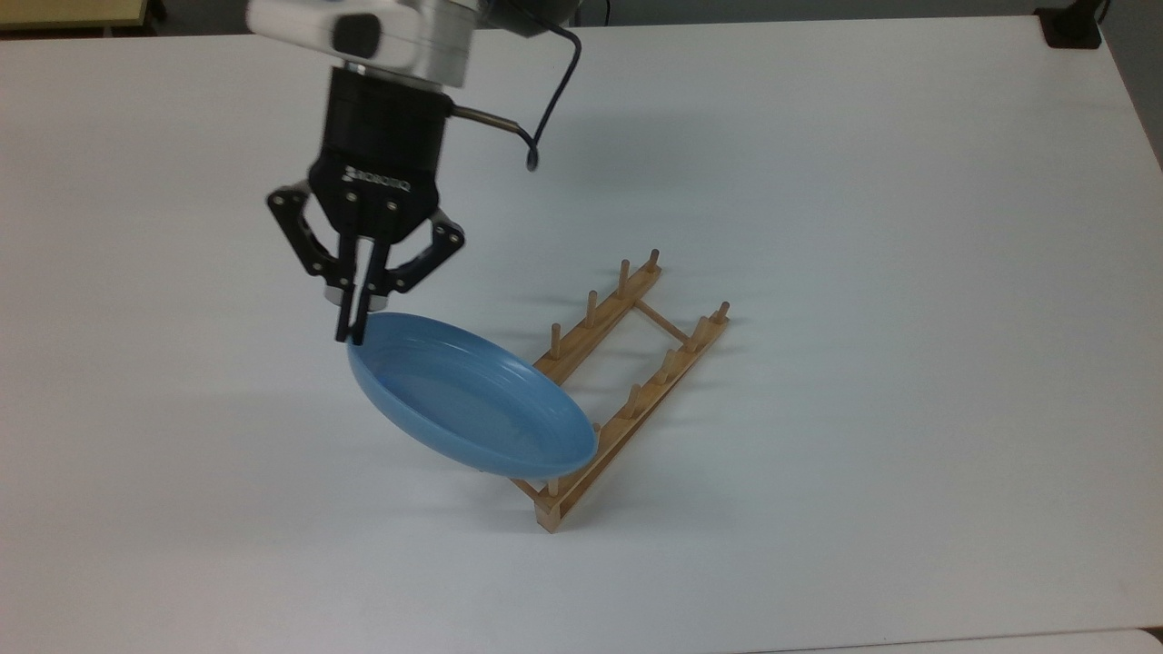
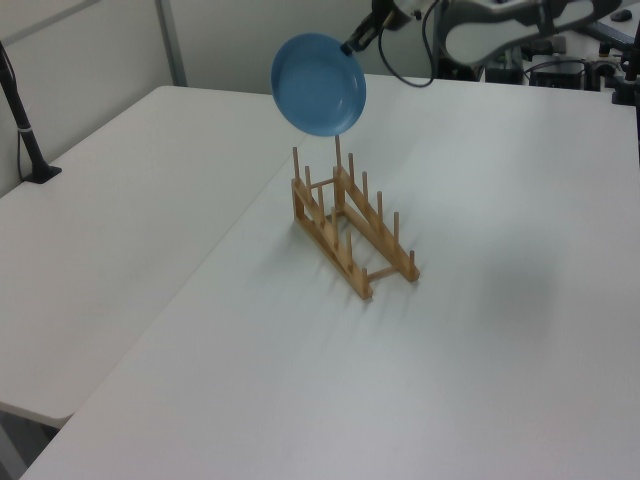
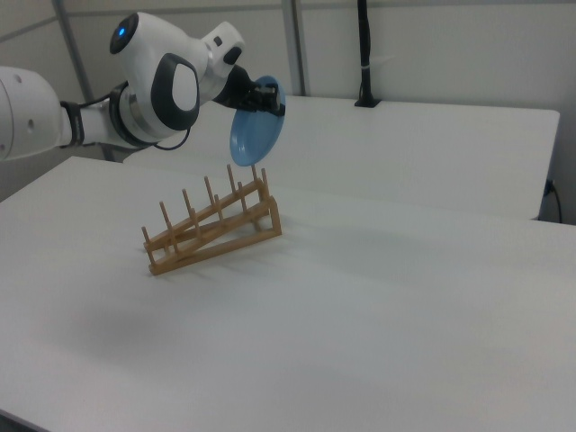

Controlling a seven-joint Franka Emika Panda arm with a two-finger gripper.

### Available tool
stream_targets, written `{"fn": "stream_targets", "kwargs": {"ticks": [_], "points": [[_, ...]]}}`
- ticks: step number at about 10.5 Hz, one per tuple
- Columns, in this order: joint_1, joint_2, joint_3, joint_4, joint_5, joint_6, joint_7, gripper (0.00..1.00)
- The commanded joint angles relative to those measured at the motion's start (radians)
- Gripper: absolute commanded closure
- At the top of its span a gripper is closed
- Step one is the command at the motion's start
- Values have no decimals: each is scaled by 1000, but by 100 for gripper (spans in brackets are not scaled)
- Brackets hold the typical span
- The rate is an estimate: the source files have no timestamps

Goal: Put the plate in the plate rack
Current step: 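Carry the upright plate over the rack and lower it between pegs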

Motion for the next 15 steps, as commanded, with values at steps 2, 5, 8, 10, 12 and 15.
{"fn": "stream_targets", "kwargs": {"ticks": [2,5,8,10,12,15], "points": [[-49,-14,63,-47,-407,44,369,100],[-81,-13,106,-46,-587,44,510,100],[-69,-13,106,-47,-648,38,546,100],[-67,-13,106,-49,-680,35,546,100],[-61,-17,106,-58,-699,33,546,100],[-48,-21,111,-83,-716,33,546,100]]}}
